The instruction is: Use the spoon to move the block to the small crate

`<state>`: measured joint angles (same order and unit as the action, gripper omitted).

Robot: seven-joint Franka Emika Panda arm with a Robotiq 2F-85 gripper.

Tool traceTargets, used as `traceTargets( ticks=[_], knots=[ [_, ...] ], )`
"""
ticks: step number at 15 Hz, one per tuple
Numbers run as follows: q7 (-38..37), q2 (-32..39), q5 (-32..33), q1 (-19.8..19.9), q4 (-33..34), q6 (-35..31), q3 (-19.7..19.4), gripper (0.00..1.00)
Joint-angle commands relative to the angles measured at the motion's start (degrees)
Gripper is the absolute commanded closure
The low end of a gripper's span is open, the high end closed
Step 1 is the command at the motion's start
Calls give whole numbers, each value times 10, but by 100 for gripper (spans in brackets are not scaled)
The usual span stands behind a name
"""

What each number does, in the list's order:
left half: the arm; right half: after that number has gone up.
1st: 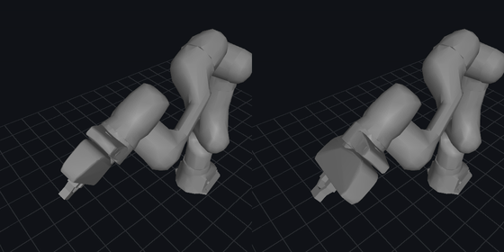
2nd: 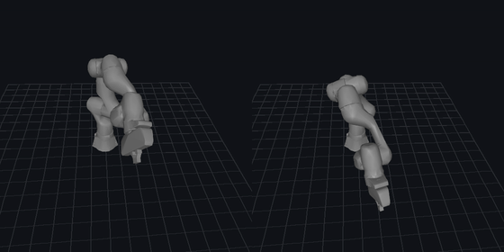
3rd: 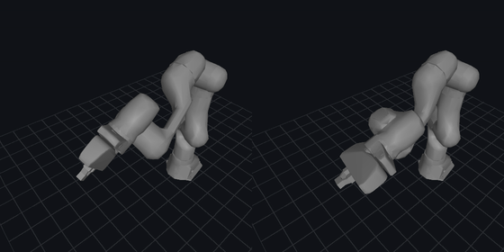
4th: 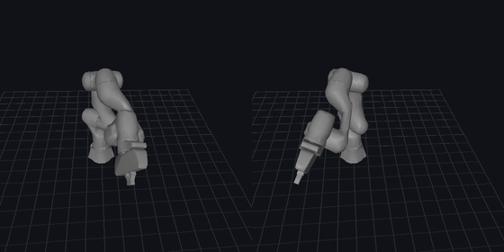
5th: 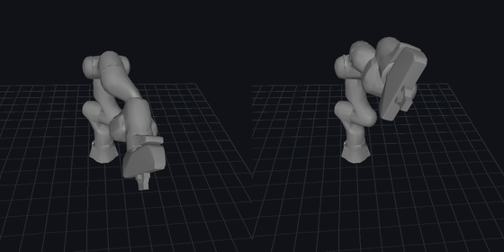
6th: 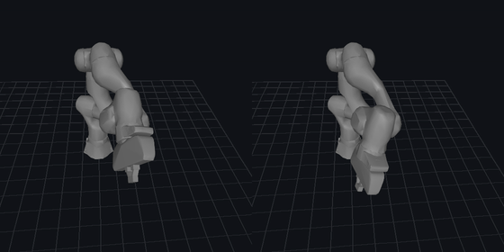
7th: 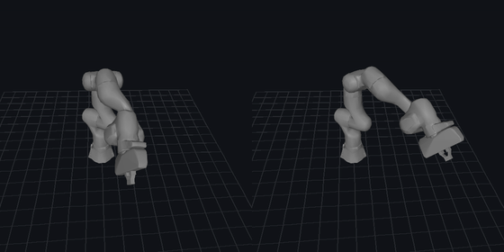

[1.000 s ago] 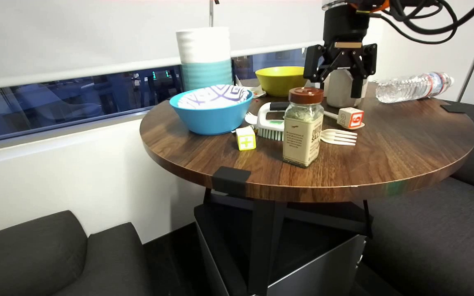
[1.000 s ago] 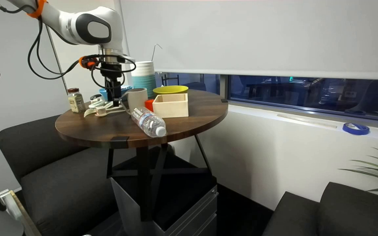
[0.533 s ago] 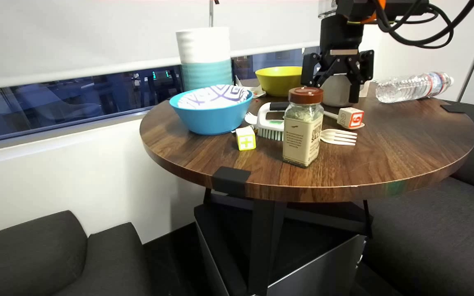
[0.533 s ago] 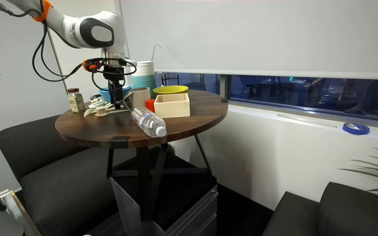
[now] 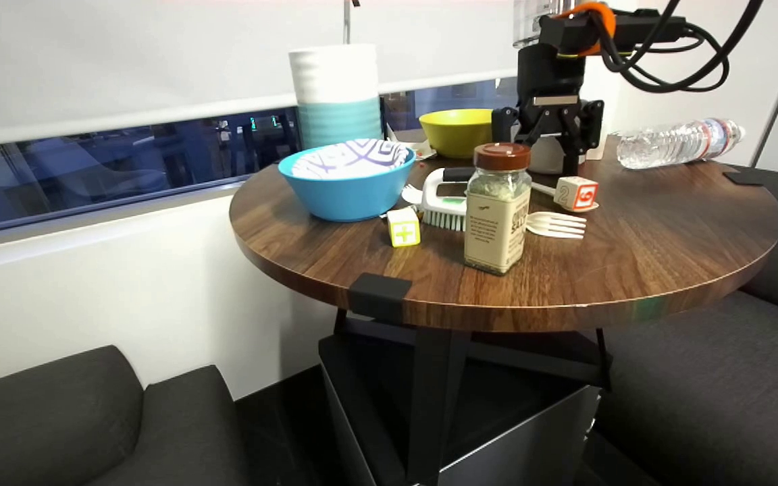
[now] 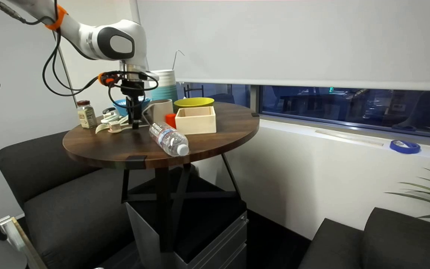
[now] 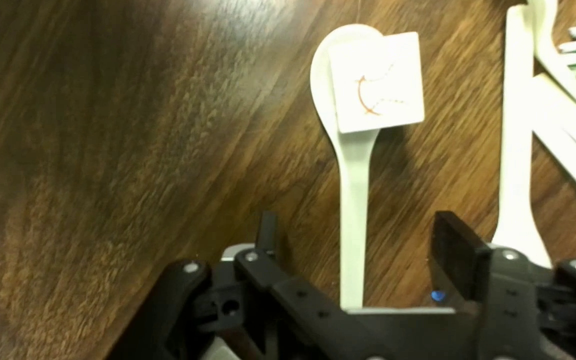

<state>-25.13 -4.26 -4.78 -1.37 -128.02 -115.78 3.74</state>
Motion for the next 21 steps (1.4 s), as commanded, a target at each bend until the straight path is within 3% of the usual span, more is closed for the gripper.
traceTargets(
  ticks=[1, 8, 16, 21],
  knots=[
    [-13, 19, 13, -2, 21, 2, 0, 51],
    [-15, 22, 20, -2, 28, 4, -3, 100],
    [-7, 18, 18, 0, 31, 14, -7, 97],
    [5, -7, 19, 5, 49, 55, -16, 97]
  ],
)
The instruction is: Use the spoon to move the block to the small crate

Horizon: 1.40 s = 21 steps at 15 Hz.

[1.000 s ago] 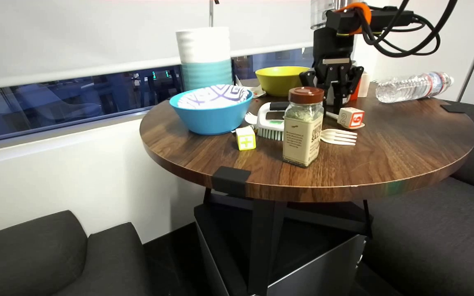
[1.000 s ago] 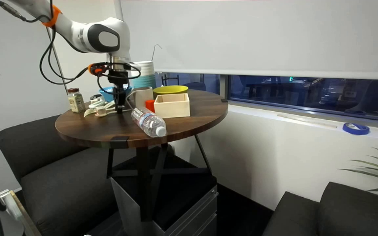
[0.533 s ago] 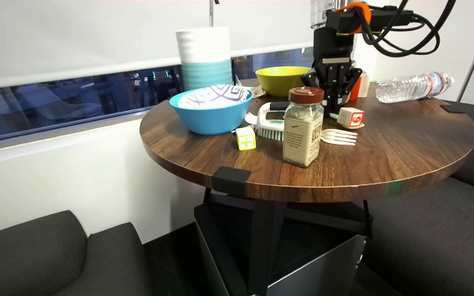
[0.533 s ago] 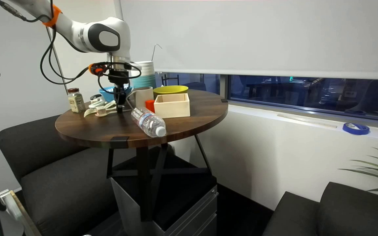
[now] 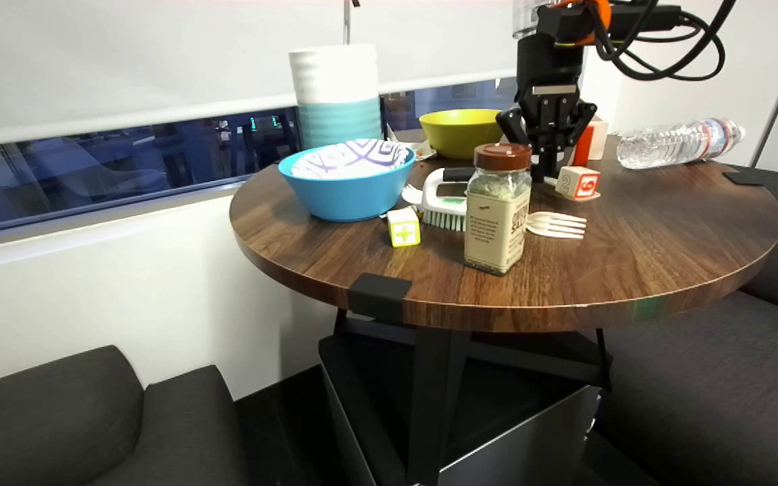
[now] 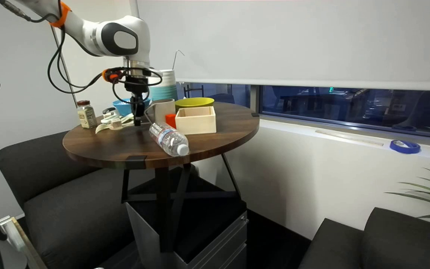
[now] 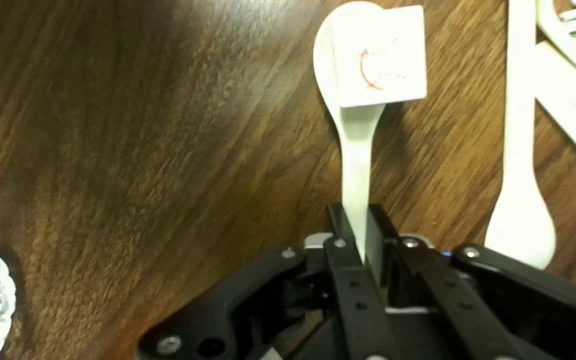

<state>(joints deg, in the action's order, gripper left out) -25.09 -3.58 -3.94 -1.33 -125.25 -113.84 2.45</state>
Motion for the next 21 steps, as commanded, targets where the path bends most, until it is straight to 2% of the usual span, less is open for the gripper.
traceTargets(
  ticks=[1, 7, 14, 15, 20, 21],
  knots=[
    [9, -17, 11, 5, 30, 46, -5, 97],
    [49, -36, 3, 9, 92, 125, -12, 97],
    [55, -27, 1, 29, 176, 189, -35, 97],
    [47, -40, 1, 22, 146, 163, -26, 87],
    [52, -35, 1, 31, 162, 175, -35, 87],
    [52, -34, 1, 30, 162, 175, -35, 97]
  ],
)
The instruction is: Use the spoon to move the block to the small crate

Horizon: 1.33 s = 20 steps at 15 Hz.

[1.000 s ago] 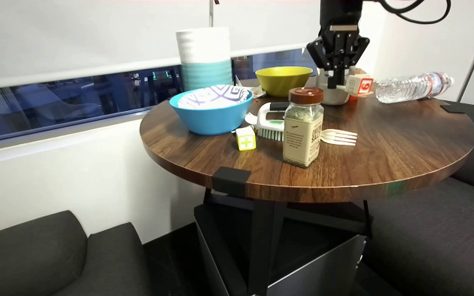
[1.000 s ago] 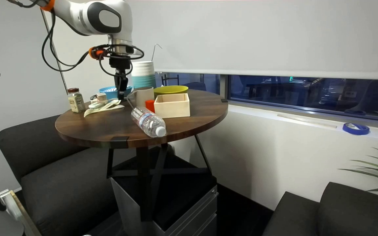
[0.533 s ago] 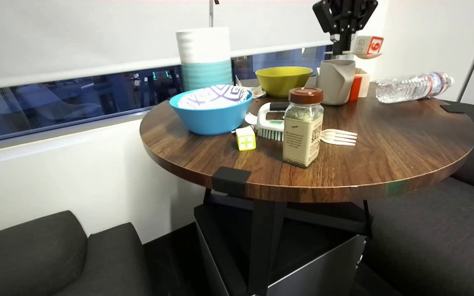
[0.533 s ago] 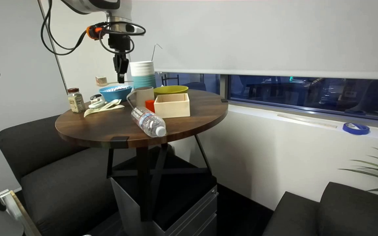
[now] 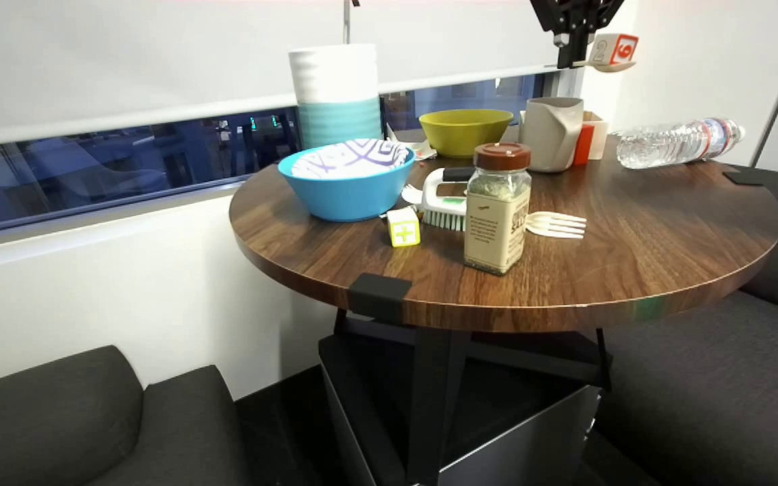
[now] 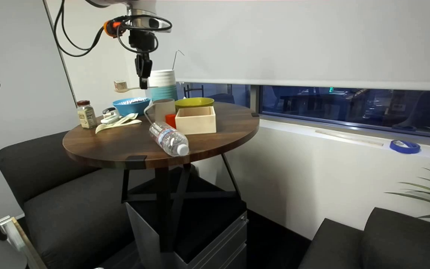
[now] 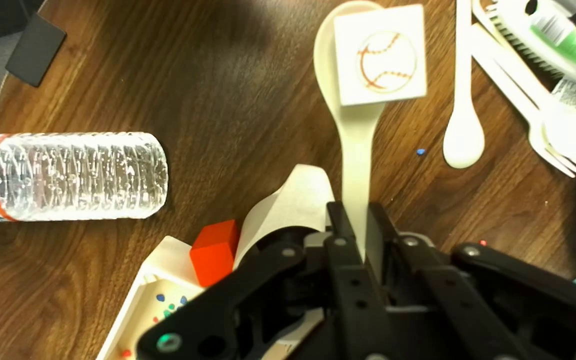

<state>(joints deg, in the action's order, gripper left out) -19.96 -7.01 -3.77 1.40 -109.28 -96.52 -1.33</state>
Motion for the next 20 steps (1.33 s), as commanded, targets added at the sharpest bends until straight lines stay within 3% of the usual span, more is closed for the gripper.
traceTargets(
  ticks=[1, 7, 13, 20],
  knots=[
    [-7, 0, 5, 7, 4, -2, -1, 97],
    [-24, 3, 35, 35, 29, -15, -22, 97],
    [-15, 41, 23, 56, 59, -53, -48, 97],
    [-45, 89, 34, 64, 74, -158, -63, 97]
  ],
)
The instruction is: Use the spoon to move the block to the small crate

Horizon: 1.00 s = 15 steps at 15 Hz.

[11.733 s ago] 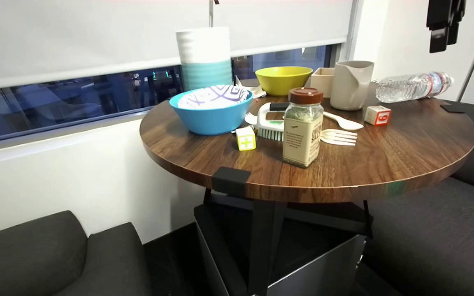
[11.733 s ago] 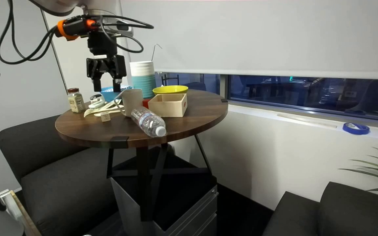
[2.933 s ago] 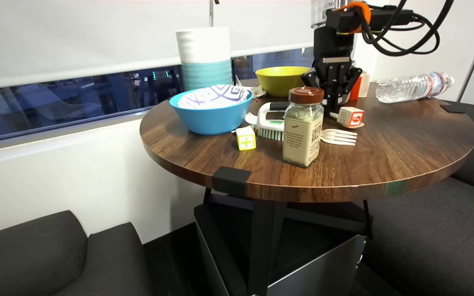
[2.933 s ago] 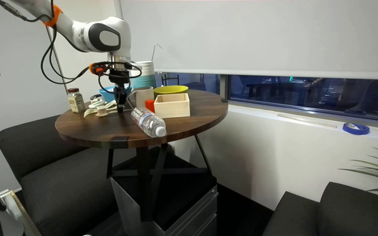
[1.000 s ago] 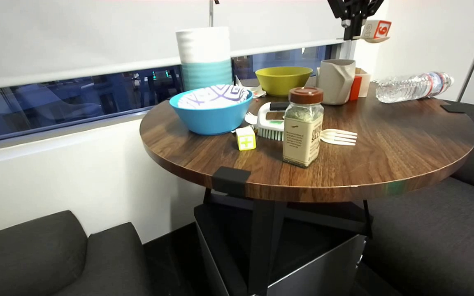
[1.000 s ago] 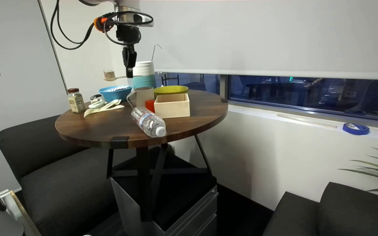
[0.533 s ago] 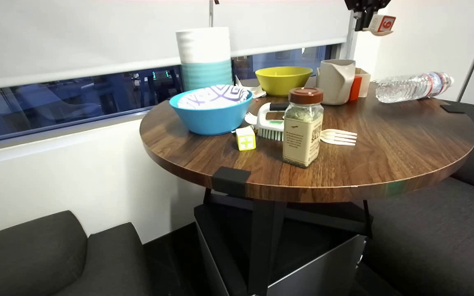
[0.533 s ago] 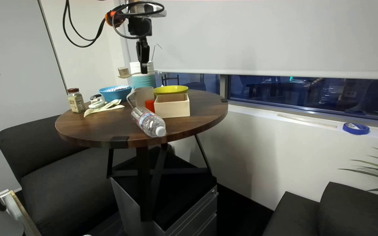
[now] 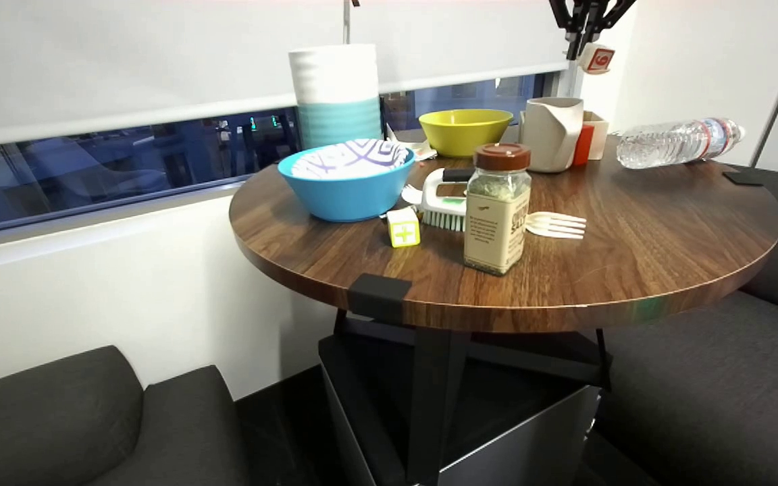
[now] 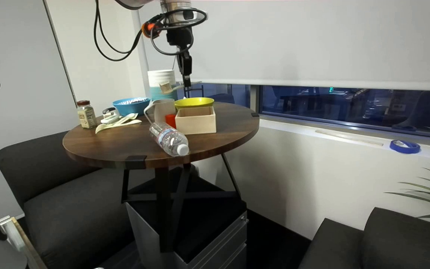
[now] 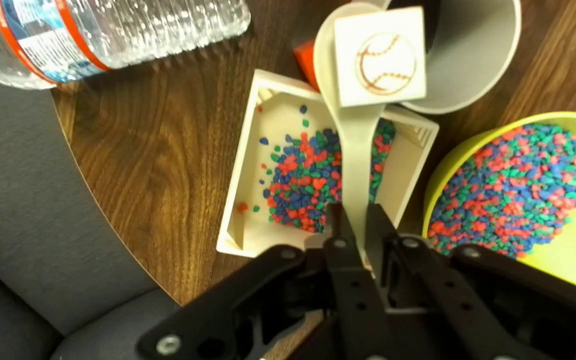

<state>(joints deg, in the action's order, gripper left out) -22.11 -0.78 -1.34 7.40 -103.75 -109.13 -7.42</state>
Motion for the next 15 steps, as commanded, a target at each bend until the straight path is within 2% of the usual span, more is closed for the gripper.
traceTargets(
  ticks=[1, 6, 11, 15],
  knots=[
    [-31, 31, 14, 4, 19, -46, -5, 97],
    [-80, 41, 59, 1, -1, -130, -16, 97],
    [-95, 30, 77, -1, -51, -232, -19, 97],
    [-125, 20, 120, -3, -96, -299, -21, 97]
  ],
)
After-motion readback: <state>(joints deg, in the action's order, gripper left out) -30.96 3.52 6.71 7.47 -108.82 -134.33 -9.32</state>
